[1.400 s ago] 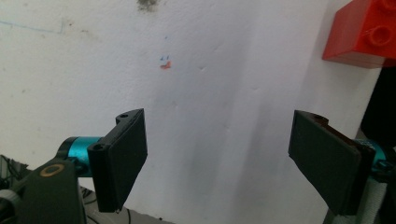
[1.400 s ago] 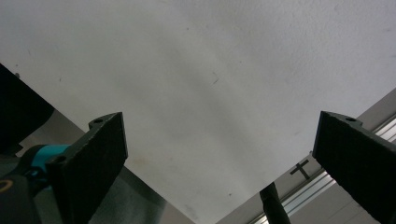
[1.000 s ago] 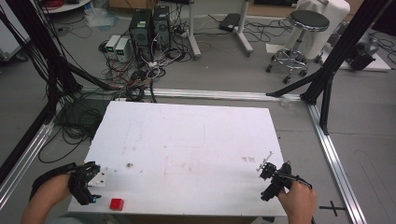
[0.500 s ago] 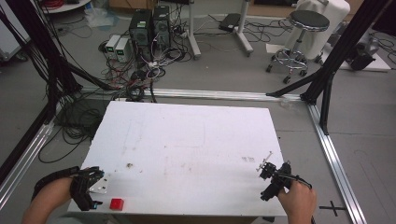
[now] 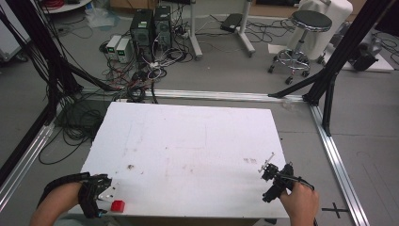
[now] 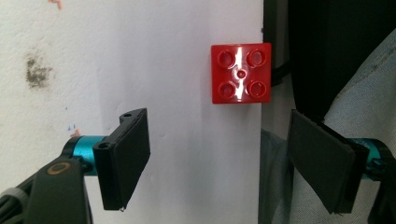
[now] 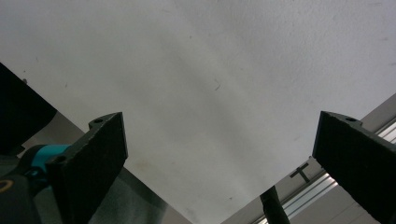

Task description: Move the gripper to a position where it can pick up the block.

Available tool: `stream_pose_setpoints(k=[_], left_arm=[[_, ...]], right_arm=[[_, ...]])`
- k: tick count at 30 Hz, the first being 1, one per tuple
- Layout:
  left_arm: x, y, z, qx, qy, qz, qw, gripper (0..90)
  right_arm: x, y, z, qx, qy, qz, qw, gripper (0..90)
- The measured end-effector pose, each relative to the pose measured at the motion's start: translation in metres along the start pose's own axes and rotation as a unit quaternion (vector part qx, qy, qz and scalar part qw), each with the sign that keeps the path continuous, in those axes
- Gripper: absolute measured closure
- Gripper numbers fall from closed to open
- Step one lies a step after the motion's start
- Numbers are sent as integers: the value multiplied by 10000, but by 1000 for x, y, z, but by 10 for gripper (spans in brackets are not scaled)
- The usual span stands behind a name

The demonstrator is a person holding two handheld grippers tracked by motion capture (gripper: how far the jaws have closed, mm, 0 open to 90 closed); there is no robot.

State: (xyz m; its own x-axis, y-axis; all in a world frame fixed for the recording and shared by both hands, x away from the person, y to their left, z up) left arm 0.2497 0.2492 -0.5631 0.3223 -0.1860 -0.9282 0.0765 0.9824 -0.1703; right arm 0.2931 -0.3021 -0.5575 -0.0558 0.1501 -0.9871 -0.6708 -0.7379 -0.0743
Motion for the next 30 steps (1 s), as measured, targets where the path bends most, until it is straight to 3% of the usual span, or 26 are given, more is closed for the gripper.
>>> stream_pose_setpoints(k=[13,30], left_arm=[[13,-12,-12,148,241,125,9995,225],[35,-21,-21,386,310,514,9975,229]], right_arm=[[0,0,0,-1,-1,1,10000,24],[1,0,0,-2,-17,0,10000,23]])
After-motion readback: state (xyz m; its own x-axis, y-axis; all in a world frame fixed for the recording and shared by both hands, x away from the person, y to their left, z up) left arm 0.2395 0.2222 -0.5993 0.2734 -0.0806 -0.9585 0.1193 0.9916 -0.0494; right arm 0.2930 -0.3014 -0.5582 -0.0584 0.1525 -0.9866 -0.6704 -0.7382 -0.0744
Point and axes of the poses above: each handheld gripper's, and its own axes: x roughly forward along the jaws, y roughly out of its underside, z roughly to its left, the point moved 8 cm from there along x, roughly forward along the jaws, and after that the axes turned 15 degrees about -y, right-handed, at the moved point
